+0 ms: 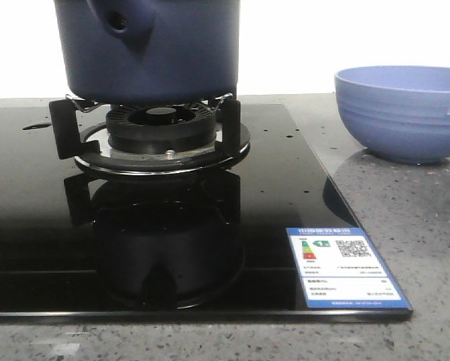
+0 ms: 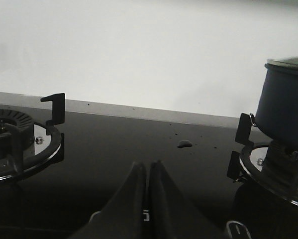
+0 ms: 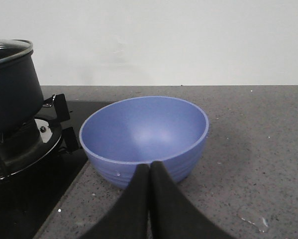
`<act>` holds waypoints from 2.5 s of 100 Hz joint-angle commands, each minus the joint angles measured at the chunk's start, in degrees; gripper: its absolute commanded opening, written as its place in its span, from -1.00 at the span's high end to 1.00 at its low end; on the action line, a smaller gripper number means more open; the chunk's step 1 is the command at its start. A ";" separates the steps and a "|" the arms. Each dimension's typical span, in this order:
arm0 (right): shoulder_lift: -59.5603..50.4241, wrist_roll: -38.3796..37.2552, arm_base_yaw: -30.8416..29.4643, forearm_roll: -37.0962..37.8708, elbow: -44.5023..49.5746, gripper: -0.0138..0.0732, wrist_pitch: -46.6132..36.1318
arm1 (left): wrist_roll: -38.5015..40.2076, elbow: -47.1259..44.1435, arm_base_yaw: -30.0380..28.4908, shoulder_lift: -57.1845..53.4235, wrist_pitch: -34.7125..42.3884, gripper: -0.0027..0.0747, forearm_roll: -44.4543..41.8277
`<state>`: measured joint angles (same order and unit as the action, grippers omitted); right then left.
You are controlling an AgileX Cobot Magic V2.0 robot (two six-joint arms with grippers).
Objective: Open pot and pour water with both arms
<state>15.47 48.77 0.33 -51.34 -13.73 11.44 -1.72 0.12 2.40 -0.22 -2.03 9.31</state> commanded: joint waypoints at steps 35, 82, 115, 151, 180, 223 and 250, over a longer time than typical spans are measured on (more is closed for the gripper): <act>0.45 0.57 0.12 -0.67 -1.54 0.82 -2.74 | 0.76 -1.99 0.45 -1.63 0.33 0.98 -0.66; 0.45 0.57 0.12 -0.67 -1.54 0.82 -2.74 | 0.76 -1.99 0.45 -1.63 0.33 0.98 -0.66; 0.45 -8.51 0.12 7.47 -1.54 0.82 -4.97 | 0.76 -1.99 0.45 -1.63 0.33 0.98 -0.66; -6.52 -44.51 0.12 48.77 7.54 0.82 -13.40 | 0.76 -1.99 0.45 -1.63 0.33 0.98 -0.66; -17.24 -45.98 -0.26 52.04 15.60 0.82 -8.91 | 0.76 -1.99 0.45 -1.63 0.33 0.98 -0.66; -17.00 -45.98 -1.28 52.88 15.60 0.82 -6.53 | 0.76 -1.99 0.45 -1.52 0.33 0.98 -0.66; -17.00 -45.98 -1.28 52.88 15.60 0.82 -6.53 | 0.76 -1.99 0.45 -1.52 0.33 0.98 -0.66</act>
<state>-0.53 2.86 -0.51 0.93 0.46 9.10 -1.50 0.12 2.40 -0.22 -5.64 8.67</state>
